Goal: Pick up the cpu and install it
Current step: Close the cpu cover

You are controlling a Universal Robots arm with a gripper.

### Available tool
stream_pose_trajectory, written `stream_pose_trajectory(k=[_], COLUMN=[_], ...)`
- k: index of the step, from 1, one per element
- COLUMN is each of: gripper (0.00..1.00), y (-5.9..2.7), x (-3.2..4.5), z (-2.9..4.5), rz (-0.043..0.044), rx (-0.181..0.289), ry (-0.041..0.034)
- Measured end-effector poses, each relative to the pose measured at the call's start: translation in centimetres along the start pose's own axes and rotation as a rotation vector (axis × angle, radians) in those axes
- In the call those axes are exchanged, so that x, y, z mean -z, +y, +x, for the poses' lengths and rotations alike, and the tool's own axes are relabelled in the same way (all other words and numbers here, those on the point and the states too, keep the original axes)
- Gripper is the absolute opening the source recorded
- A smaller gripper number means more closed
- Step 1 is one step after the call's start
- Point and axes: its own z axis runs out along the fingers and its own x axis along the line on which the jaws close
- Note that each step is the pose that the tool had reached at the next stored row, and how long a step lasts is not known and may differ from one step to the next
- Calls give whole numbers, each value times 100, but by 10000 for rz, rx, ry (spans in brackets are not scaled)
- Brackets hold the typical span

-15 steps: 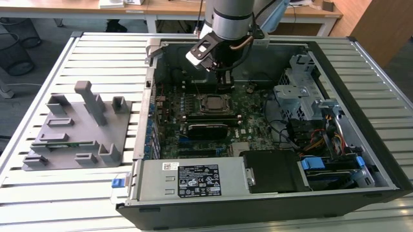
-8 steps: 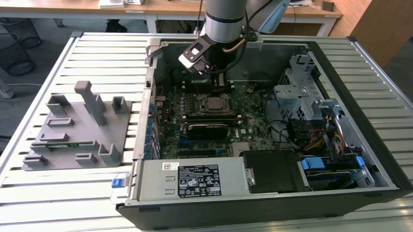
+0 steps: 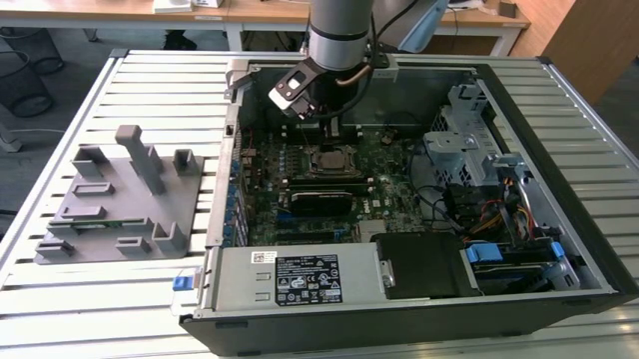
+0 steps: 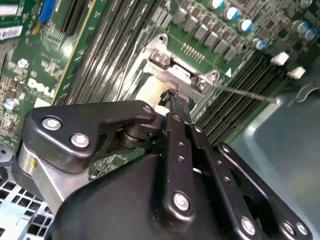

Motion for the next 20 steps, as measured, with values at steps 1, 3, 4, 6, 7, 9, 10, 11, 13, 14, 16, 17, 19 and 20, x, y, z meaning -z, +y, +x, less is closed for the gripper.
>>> stream_pose_trajectory(k=[1, 3, 4, 6, 7, 9, 10, 11, 13, 14, 16, 17, 19, 20], gripper=[11, 11, 11, 11, 11, 11, 11, 11, 11, 11, 11, 11, 11, 11], y=[-16, -44, -55, -73, -81, -95, -100, -103, -111, -114, -120, -122, -124, -125], x=[-11, -37, -52, -78, -88, -108, -118, -128, -149, -160, -180, -190, -205, -212], z=[1, 2, 3, 4, 4, 5, 5, 5, 6, 6, 6, 7, 7, 7], rz=[1, 1, -1, -1, 0, 0, 0, -1, 0, 0, 0, 0, 0, 0], rx=[1, 1, 1, 1, 0, 1, 0, 0, 1, 0, 1, 1, 2, 2], ry=[0, 0, 1, 1, 0, -1, 0, 0, 0, 1, 0, 0, 0, 0])
